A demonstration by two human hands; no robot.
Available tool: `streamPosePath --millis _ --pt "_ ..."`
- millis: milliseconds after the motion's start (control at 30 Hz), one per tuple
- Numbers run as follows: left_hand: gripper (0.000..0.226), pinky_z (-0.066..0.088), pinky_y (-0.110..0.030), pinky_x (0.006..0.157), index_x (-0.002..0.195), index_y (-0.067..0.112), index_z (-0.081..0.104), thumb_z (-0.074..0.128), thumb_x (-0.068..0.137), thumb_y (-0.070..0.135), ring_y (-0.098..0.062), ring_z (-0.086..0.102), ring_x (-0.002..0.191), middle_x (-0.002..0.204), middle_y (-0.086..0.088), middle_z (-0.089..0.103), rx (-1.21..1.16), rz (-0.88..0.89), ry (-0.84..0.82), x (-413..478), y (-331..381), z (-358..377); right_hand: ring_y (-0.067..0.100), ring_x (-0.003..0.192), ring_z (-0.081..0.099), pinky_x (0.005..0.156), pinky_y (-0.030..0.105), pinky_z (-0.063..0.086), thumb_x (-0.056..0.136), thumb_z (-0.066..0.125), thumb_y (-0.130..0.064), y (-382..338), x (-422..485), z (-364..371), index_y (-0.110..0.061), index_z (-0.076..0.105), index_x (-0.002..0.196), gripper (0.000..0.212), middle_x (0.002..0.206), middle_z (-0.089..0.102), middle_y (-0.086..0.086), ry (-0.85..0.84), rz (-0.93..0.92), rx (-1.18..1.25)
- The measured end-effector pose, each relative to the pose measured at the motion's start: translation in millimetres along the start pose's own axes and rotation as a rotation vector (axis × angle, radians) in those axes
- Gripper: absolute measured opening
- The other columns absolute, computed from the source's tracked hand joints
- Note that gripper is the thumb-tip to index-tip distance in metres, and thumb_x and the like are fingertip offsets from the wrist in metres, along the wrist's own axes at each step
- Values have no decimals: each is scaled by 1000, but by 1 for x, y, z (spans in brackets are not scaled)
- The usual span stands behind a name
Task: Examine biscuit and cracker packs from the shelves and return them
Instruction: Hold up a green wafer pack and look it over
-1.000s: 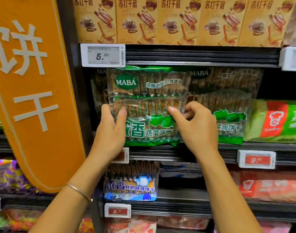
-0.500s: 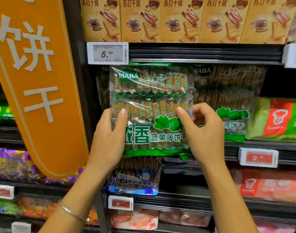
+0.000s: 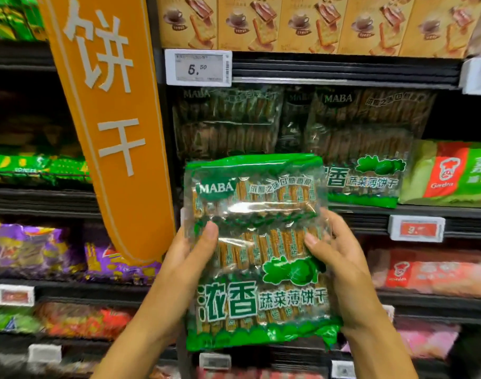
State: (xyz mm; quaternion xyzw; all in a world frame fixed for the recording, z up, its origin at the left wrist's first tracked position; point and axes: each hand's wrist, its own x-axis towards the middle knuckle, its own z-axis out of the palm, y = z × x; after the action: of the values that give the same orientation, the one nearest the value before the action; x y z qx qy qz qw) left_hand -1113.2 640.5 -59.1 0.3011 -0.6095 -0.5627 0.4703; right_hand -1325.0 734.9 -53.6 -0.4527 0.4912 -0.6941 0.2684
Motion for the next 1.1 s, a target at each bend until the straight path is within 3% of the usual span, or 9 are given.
streamPosePath --millis 100,200,300,400,567,767,900,1000,1100 --pt "100 41 -44 115 128 38 63 68 50 99 -14 63 122 122 5 69 -9 -122 100 -15 -25 -4 14 135 57 104 36 45 60 84 -59 23 -30 6 -47 64 131 75 141 65 -6 21 114 3" --pt "89 48 -29 95 112 36 67 63 52 101 3 68 101 112 6 68 24 -219 42 -32 -43 -8 0 122 64 100 25 49 53 90 -58 41 -61 10 -54 71 119 69 130 71 -19 60 227 51" --pt "85 40 -18 82 118 42 63 63 52 96 17 64 98 105 35 71 4 -309 23 -54 -52 -7 -5 99 72 86 19 51 75 77 -25 50 -84 11 -37 72 116 43 110 77 -21 76 297 69" --pt "97 42 -26 93 136 25 64 67 64 90 -6 64 119 120 17 73 -44 -309 37 -73 -58 -7 -14 86 67 76 6 47 97 37 24 41 -98 10 -5 52 140 54 111 74 -3 -55 319 -12" --pt "105 27 -31 107 159 32 38 55 69 83 -4 41 131 148 21 47 -41 -396 86 -102 -56 -1 -21 68 55 100 21 38 104 37 13 32 -119 0 4 37 151 48 103 37 -26 0 449 225" --pt "104 31 -39 114 153 33 46 58 69 93 -12 44 134 148 14 49 -13 -444 115 -136 -54 0 -7 106 58 90 5 36 100 64 -8 36 -158 -11 -16 43 154 58 148 50 -4 -176 431 232" --pt "62 26 -37 123 156 16 42 45 106 54 -21 36 147 159 2 40 -30 -355 20 -147 -77 -18 -2 122 63 100 27 47 70 79 -59 27 -161 -7 -50 65 128 60 138 66 -18 -228 335 55" --pt "104 26 -46 123 153 40 48 61 65 95 -13 39 145 157 16 44 -77 -490 116 -137 -67 -6 1 116 67 84 13 54 78 74 -55 21 -160 -1 -43 64 131 55 129 71 -14 -249 293 51" --pt "105 23 -47 123 154 45 45 60 63 97 -18 34 152 164 12 39 -88 -502 83 -142 -63 -5 3 116 68 82 11 53 78 74 -49 22 -160 1 -42 66 130 53 128 72 -12 -238 291 92"
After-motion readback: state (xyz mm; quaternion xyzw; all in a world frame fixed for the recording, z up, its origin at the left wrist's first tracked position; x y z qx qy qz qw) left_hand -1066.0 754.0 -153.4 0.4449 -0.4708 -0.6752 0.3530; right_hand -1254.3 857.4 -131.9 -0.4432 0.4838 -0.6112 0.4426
